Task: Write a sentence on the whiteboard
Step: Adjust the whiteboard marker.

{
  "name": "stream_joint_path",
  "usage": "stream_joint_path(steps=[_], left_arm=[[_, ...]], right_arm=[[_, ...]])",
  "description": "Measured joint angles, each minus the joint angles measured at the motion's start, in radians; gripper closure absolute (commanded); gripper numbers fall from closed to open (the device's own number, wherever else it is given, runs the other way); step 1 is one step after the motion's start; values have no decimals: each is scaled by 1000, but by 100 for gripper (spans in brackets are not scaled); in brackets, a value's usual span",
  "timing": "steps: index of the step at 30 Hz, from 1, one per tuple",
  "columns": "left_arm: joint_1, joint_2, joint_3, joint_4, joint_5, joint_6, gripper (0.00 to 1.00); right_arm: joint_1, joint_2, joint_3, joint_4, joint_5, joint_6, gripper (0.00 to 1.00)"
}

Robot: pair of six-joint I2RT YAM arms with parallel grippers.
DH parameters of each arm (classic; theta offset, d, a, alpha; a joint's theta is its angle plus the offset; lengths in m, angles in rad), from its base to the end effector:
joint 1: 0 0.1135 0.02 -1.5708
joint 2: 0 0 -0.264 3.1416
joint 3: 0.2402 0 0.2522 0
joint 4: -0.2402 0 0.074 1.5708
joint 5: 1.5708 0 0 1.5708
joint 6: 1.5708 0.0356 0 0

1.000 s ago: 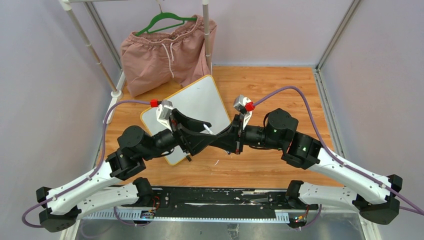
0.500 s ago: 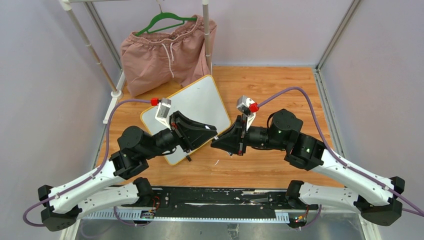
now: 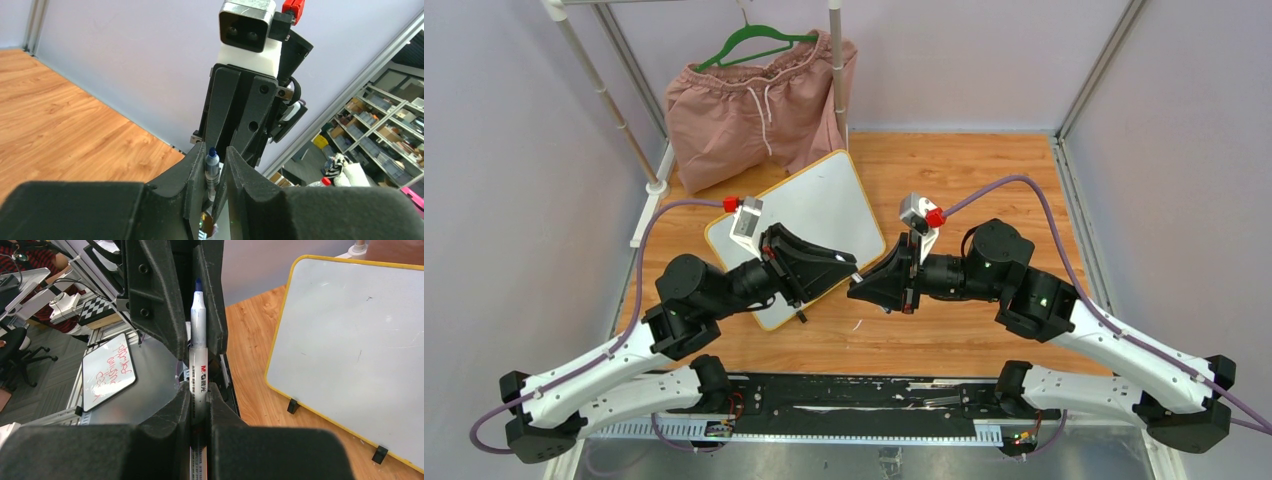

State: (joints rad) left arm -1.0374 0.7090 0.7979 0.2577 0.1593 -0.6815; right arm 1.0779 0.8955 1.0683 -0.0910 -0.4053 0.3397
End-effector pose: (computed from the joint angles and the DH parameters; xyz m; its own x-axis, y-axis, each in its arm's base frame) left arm 0.0770 -0.1415 0.4040 -0.4492 -0.4625 -0.7644 0.8280 0.1058 -0.5506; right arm 0.0786 0.1761 0.4295 -0.2953 0.0974 -0.9504 -0.9515 0.0596 0.3017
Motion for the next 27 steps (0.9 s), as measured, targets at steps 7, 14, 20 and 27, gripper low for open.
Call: stream_joint_path(steps=[7, 14, 20, 27], left_arm=[[0, -5, -13, 11, 17, -12, 100], [0, -6, -19, 24, 16, -22, 100], [0, -28, -74, 119, -56, -76, 100], [0, -34, -148, 359, -193, -164, 100]], right_arm=[[0, 0, 0, -6, -16, -1, 100], [0, -1, 2, -6, -18, -3, 49], [0, -24, -13, 58, 6, 1, 30], [0, -61, -89, 301, 90, 15, 30]])
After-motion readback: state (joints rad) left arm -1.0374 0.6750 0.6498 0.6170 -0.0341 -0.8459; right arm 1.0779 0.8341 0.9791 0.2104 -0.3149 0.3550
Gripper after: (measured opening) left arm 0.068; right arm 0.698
